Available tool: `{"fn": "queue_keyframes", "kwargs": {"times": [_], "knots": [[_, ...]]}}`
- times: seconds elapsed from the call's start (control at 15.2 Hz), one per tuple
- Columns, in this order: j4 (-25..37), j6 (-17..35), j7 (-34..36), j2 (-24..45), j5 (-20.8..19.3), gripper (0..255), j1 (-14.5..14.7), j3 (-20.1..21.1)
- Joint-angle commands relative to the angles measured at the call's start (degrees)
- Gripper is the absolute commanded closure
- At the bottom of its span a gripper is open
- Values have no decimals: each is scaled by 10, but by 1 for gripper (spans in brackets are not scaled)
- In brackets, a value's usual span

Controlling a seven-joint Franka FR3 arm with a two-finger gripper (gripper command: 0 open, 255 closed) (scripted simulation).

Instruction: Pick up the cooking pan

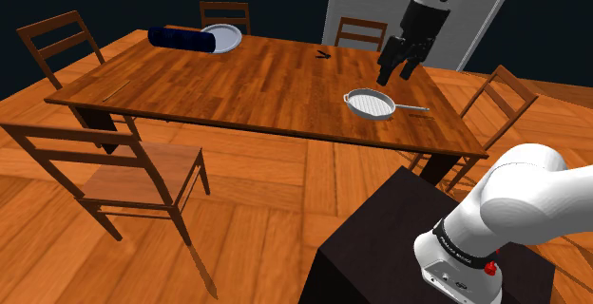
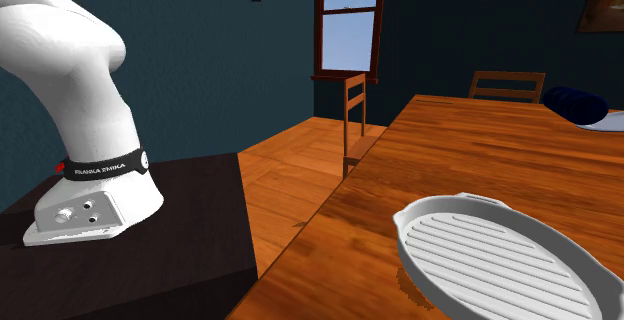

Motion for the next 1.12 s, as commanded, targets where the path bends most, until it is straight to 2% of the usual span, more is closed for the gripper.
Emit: {"fn": "queue_keyframes", "kwargs": {"times": [0.0, 0.53, 1.06], "knots": [[0, 0, 0, 0, 0, 0, 0, 0], [-23, 98, -67, 76, -39, 0, -39, -79], [-4, 195, -137, 190, -52, 0, -66, -161]]}}
